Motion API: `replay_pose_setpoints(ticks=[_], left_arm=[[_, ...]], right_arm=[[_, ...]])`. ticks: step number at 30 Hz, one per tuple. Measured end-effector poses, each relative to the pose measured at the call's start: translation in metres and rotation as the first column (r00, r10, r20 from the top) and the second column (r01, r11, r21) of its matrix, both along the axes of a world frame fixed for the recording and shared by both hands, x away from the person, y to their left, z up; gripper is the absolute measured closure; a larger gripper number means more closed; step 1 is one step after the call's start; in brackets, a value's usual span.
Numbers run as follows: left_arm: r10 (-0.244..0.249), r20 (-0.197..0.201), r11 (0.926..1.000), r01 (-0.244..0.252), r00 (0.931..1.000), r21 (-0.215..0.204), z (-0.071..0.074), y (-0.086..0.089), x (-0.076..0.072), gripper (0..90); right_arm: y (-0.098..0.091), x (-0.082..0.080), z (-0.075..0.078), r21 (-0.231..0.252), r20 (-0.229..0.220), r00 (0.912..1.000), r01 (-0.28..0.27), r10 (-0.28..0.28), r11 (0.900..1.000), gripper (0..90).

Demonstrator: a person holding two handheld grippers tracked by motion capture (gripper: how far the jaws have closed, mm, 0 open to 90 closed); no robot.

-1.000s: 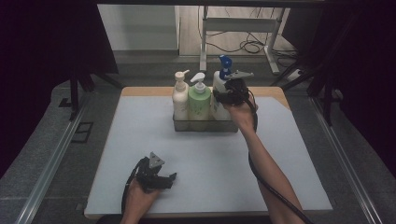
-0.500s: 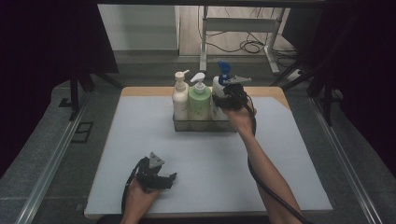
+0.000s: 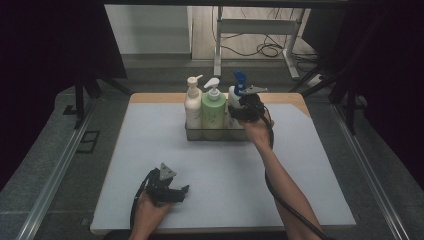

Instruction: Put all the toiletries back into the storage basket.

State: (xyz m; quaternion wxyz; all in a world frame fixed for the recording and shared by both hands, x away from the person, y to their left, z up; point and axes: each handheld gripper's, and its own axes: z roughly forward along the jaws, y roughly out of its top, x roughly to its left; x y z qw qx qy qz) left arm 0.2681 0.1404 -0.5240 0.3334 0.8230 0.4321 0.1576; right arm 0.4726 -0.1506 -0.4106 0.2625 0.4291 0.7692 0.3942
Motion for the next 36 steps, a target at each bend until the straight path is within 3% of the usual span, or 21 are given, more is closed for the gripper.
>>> replay_pose_setpoints(ticks=[15,24,36], left_arm=[[0.0,0.0,1.0,0.0,1.0,0.0,0.0,0.0,0.0,12.3],[0.0,0.0,1.0,0.0,1.0,0.0,0.0,0.0,0.0,12.2],[0.0,0.0,1.0,0.0,1.0,0.0,0.0,0.0,0.0,12.3]], right_arm=[[-0.012,-0.001,-0.004,0.056,0.004,1.0,0.005,-0.005,0.9984,37.0],[-0.017,0.002,-0.006,0.058,-0.021,0.9997,0.01,-0.008,0.9983,31.6],[-0.023,-0.005,-0.006,0.062,-0.014,0.9999,-0.007,0.007,0.9981,30.4]])
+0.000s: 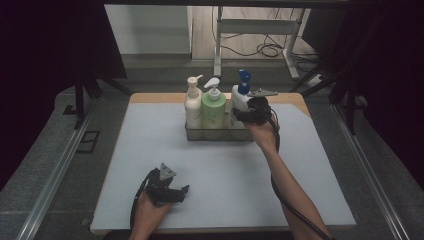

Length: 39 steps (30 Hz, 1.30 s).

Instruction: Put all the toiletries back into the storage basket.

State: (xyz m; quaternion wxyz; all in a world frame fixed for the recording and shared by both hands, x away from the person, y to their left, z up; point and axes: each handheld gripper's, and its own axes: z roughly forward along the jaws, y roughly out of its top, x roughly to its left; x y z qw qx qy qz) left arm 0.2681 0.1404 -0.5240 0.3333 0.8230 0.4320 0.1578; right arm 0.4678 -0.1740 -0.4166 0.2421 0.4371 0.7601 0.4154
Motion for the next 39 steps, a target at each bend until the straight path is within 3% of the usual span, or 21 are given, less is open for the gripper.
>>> replay_pose_setpoints(ticks=[12,32,39], left_arm=[[0.001,0.0,1.0,-0.001,1.0,-0.002,0.0,0.0,0.0,12.2],[0.001,-0.001,1.0,-0.001,1.0,-0.002,0.0,0.0,0.0,12.3],[0.001,-0.001,1.0,-0.001,1.0,-0.002,0.0,0.0,0.0,12.2]], right_arm=[[-0.011,-0.017,0.004,-0.003,0.007,0.9988,-0.048,0.048,0.9988,31.4],[-0.039,-0.036,-0.004,0.026,-0.044,0.9952,-0.087,0.088,0.9959,38.3],[-0.049,-0.037,-0.006,0.022,-0.067,0.9937,-0.089,0.09,0.9958,48.0]])
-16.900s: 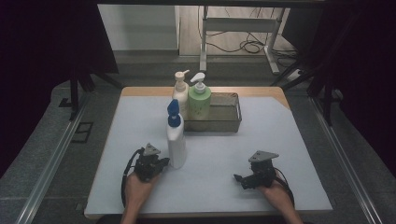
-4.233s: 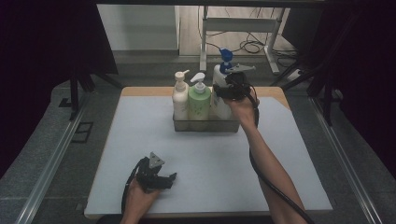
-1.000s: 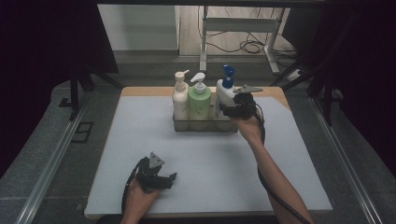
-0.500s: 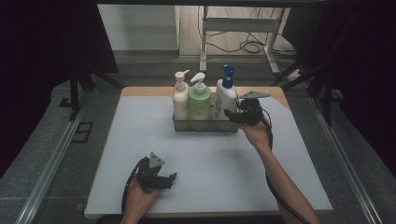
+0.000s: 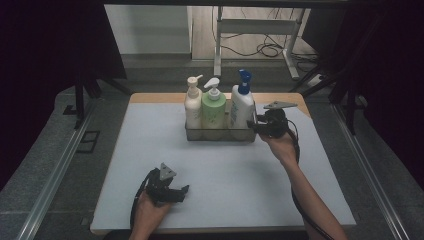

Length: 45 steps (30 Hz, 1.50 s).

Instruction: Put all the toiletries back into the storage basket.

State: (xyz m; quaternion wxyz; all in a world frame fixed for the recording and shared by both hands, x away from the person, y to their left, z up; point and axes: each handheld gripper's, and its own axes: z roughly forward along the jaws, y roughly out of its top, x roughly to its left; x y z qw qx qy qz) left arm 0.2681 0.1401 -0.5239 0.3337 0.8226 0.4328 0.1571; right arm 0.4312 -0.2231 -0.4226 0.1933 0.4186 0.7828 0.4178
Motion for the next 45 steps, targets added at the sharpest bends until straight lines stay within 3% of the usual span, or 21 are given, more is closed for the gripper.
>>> replay_pose_setpoints(ticks=[5,12,17,29,45], left_arm=[[0.0,0.0,1.0,0.0,1.0,0.0,0.0,0.0,0.0,12.2],[0.0,0.0,1.0,0.0,1.0,0.0,0.0,0.0,0.0,12.2],[0.0,0.0,1.0,0.0,1.0,0.0,0.0,0.0,0.0,12.2],[-0.002,-0.001,1.0,0.002,1.0,0.003,0.0,0.0,0.0,12.2],[-0.002,-0.001,1.0,0.002,1.0,0.003,0.0,0.0,0.0,12.2]], right_arm=[[-0.004,0.001,0.0,-0.048,0.007,1.0,0.003,-0.002,0.9989,62.4],[-0.008,0.007,-0.005,-0.057,-0.004,0.9997,0.023,-0.024,0.9981,89.4],[-0.009,0.018,-0.007,-0.034,-0.015,0.9985,0.051,-0.052,0.9981,89.8],[0.001,0.041,-0.017,-0.031,-0.054,0.9961,0.068,-0.07,0.9972,89.8],[0.012,0.055,-0.033,-0.076,-0.107,0.9914,0.068,-0.076,0.9948,89.7]])
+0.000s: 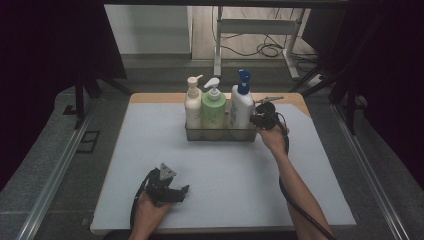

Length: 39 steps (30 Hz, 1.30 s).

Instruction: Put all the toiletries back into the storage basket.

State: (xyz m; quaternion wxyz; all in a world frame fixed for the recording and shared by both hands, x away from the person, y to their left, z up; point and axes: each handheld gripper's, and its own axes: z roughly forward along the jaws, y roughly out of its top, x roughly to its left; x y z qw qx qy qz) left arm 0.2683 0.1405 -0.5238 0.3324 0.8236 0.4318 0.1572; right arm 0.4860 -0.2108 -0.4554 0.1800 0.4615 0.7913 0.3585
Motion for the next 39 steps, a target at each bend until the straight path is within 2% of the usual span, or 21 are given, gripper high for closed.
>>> replay_pose_setpoints(ticks=[28,39], left_arm=[[0.001,0.0,1.0,-0.001,1.0,-0.003,0.0,0.0,0.0,12.2],[0.002,0.0,1.0,-0.002,1.0,-0.004,0.0,0.0,0.0,12.2]], right_arm=[[0.004,0.003,-0.009,-0.01,-0.031,0.9995,0.003,-0.003,0.9999,89.5],[0.007,0.002,-0.013,-0.02,-0.042,0.999,-0.015,0.014,0.9997,89.5]])
